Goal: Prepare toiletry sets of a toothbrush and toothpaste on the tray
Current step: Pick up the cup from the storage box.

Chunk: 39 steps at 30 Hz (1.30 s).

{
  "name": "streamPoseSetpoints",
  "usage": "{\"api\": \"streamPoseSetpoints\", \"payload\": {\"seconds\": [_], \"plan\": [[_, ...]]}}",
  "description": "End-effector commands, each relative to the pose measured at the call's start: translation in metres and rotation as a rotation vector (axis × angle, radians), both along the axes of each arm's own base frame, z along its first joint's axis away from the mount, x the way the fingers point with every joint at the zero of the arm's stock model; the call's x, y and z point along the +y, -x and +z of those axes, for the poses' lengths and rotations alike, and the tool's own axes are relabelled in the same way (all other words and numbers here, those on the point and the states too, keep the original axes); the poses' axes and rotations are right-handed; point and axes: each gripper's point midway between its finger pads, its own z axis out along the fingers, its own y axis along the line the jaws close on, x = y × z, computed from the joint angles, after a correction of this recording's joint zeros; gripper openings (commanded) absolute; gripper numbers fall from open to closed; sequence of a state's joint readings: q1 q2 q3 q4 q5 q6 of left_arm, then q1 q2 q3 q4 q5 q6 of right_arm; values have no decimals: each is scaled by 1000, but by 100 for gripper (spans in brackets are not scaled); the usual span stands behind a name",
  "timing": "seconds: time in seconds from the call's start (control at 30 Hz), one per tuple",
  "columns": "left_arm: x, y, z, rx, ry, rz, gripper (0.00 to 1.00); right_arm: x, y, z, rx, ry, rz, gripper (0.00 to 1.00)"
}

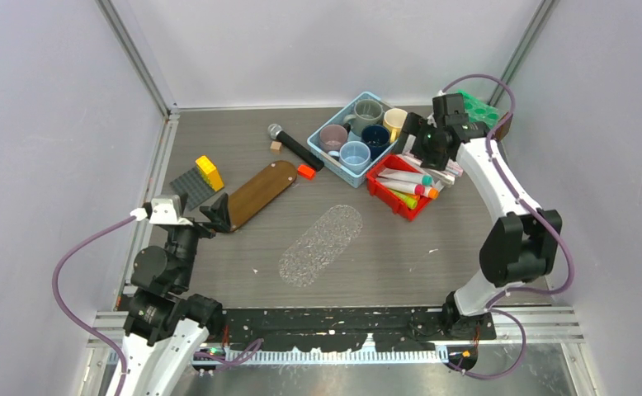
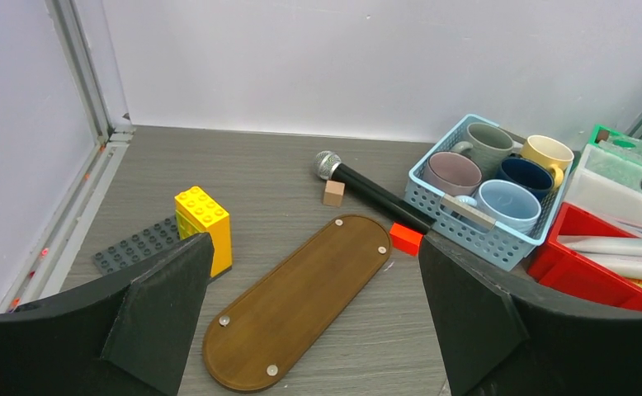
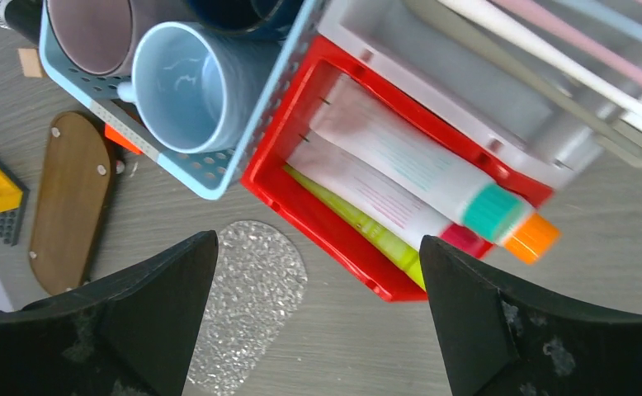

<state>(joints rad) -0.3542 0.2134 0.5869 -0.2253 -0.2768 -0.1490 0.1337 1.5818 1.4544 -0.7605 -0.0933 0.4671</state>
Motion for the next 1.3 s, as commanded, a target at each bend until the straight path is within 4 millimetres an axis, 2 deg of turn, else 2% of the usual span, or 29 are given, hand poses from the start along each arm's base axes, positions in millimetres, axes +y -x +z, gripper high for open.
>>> {"api": "streamPoseSetpoints", "payload": {"seconds": [0.0,0.1,0.2,0.23,0.27,0.3,0.33,0.37,0.4,0.43,0.47,0.5,0.53,0.57,0.73,1.03,1.27], "plan": [[5,6,22,-56,22,13,100,31,-39,26,-126,-91,61,99],[4,5,21,-52,20,12,100,37,-59,19,-128,-7,41,93],[3,4,20,-45,17,10,100,38,-72,7,-99,81,7,76],[3,3,19,-41,14,10,100,44,-79,3,-95,97,11,72],[3,3,18,-39,13,10,100,43,-81,-9,-67,135,-1,67],[3,2,18,-39,14,12,100,50,-85,-4,-80,143,6,64],[3,2,18,-36,12,11,100,50,-87,-16,-54,172,4,57],[2,1,17,-34,12,10,100,58,-91,-11,-69,177,14,54],[2,1,17,-31,10,10,100,59,-93,-21,-48,197,13,53],[2,0,17,-30,8,9,100,65,-97,-17,-60,197,21,51],[1,0,16,-28,7,8,100,68,-97,-28,-32,209,26,51],[1,-1,16,-26,6,8,100,73,-101,-24,-42,207,31,49],[1,-1,16,-26,6,8,100,74,-100,-34,-13,221,33,48],[1,-1,15,-24,5,8,100,79,-102,-31,-20,221,39,48],[0,-2,14,-20,1,7,100,93,-104,-53,23,240,54,48],[-1,-4,12,-15,-2,2,100,99,-103,-92,99,262,57,41],[-2,-4,11,-12,-6,-2,100,100,-105,-109,125,283,62,32]]}}
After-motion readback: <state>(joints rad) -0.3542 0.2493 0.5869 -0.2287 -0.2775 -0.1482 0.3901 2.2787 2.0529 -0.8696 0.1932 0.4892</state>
